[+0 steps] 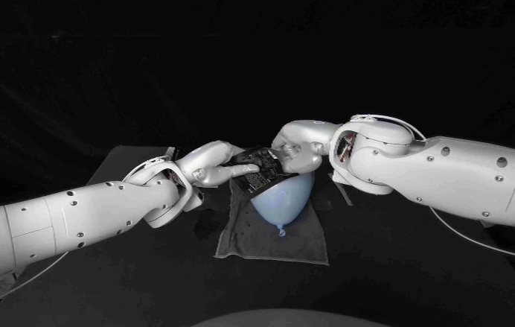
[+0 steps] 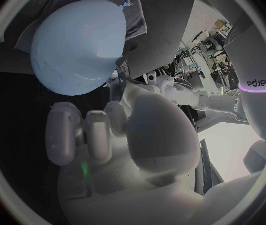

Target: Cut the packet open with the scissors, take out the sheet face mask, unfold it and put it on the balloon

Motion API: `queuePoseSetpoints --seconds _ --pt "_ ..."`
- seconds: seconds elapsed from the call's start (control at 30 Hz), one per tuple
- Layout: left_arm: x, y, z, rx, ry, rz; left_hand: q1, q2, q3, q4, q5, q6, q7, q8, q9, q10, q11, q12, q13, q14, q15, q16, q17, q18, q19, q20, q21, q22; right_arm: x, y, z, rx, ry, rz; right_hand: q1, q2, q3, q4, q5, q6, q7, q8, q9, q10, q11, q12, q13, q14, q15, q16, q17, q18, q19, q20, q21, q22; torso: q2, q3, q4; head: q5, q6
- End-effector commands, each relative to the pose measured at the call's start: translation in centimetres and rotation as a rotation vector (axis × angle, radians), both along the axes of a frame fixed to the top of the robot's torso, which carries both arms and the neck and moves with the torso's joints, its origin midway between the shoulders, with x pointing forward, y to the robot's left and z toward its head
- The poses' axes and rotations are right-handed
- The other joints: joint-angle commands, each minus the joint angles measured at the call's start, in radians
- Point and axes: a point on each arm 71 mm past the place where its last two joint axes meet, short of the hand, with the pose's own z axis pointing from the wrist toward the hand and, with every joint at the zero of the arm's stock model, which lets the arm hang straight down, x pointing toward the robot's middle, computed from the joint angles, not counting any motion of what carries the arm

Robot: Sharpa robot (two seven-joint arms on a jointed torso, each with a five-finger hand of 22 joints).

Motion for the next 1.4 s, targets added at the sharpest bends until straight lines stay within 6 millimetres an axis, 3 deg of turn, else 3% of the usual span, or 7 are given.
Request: queuePoseSetpoints --seconds 0.03,0.2,0.43,0.7,0.87,1.03,1.4 --pt "0.0 -0.1 0.2 -0.016 0.0 -0.002 0.002 0.021 -0.004 0.005 0.003 0.002 -0.005 0.003 0.002 0.004 0.001 -0.004 -0.001 -0.004 0.0 -0.004 0.002 0.01 -0.009 0.0 -0.005 -0.001 0.1 -0.2 0.2 0.083 0.055 -0.049 0.031 0.014 0.009 -0.015 -0.002 0.009 -0.002 0.015 0.009 0.023 -0.014 0.011 0.035 0.087 -0.009 0.006 0.182 -0.012 0.021 -0.01 0.011 0.155 0.0 -0.0005 0.0009 0.0 0.0" --pt "0.0 -0.1 0.3 -0.031 0.01 0.009 0.005 0.014 -0.009 0.004 0.004 -0.004 0.003 -0.002 0.003 -0.002 -0.001 -0.01 -0.005 -0.008 0.001 -0.008 0.002 0.009 -0.011 0.001 -0.009 -0.003 0.2 -0.3 0.2 0.14 0.122 -0.096 0.04 0.017 0.015 -0.024 -0.002 0.009 -0.005 0.023 0.013 0.026 -0.016 0.01 0.034 0.086 -0.01 0.005 0.18 -0.014 0.023 -0.012 0.017 0.159 0.0 -0.0002 0.0019 0.001 0.0" --pt "0.2 0.0 0.3 -0.074 0.057 0.035 0.001 -0.192 -0.128 0.007 0.004 -0.064 0.062 -0.048 -0.005 -0.051 0.028 -0.058 -0.028 -0.041 0.023 -0.036 -0.002 -0.007 -0.037 0.001 -0.027 -0.01 0.2 -0.5 0.1 0.192 0.181 -0.164 0.046 0.018 0.02 -0.032 -0.002 0.008 -0.006 0.028 0.015 0.031 -0.018 0.014 0.039 0.088 -0.011 0.008 0.185 -0.016 0.027 -0.014 0.025 0.164 -0.001 -0.001 0.0011 0.0 -0.005" --pt "0.6 0.6 0.4 -0.143 0.128 0.101 -0.095 -0.266 -0.25 0.004 0.004 -0.135 0.112 -0.104 -0.02 -0.117 0.071 -0.085 -0.032 -0.131 0.064 -0.085 -0.013 -0.023 -0.059 0.001 -0.04 -0.011 0.3 -0.8 0.1 0.222 0.204 -0.218 0.047 0.019 0.022 -0.035 -0.002 0.009 -0.006 0.031 0.016 0.034 -0.018 0.017 0.041 0.088 -0.012 0.01 0.188 -0.017 0.029 -0.014 0.03 0.167 0.0 -0.0008 0.0008 0.0 -0.009" --pt "1.6 2.0 0.4 -0.246 0.246 0.222 -0.137 -0.363 -0.177 0.008 0.005 -0.187 0.137 -0.138 -0.028 -0.183 0.097 -0.112 -0.035 -0.2 0.092 -0.137 -0.041 -0.049 -0.098 0.002 -0.063 -0.012 0.4 -1.2 0.2 0.248 0.203 -0.252 0.048 0.018 0.023 -0.037 -0.002 0.009 -0.006 0.032 0.017 0.035 -0.018 0.018 0.042 0.088 -0.012 0.01 0.188 -0.017 0.029 -0.014 0.03 0.167 -0.001 -0.0008 -0.0002 0.002 -0.011" --pt "2.2 3.8 0.3 -0.294 0.321 0.313 -0.15 -0.406 -0.146 0.009 0.005 -0.214 0.144 -0.153 -0.033 -0.206 0.104 -0.119 -0.034 -0.215 0.1 -0.156 -0.054 -0.057 -0.107 0.002 -0.07 -0.011 0.5 -1.9 0.3 0.273 0.188 -0.28 0.049 0.018 0.024 -0.039 -0.002 0.009 -0.006 0.034 0.017 0.035 -0.018 0.017 0.042 0.089 -0.012 0.01 0.189 -0.018 0.03 -0.015 0.032 0.168 -0.001 0.0004 0.0015 0.004 -0.016" --pt "2.4 7.3 0.9 -0.322 0.392 0.384 -0.122 -0.388 -0.123 0.006 0.005 -0.214 0.148 -0.151 -0.031 -0.221 0.108 -0.118 -0.034 -0.217 0.103 -0.167 -0.064 -0.071 -0.128 0.002 -0.082 -0.012 0.7 -3.8 0.6 0.36 0.215 -0.349 0.05 0.018 0.026 -0.042 -0.002 0.008 -0.006 0.035 0.018 0.036 -0.019 0.016 0.042 0.089 -0.013 0.011 0.191 -0.018 0.031 -0.015 0.033 0.169 -0.005 -0.0009 0.0012 0.012 -0.028"
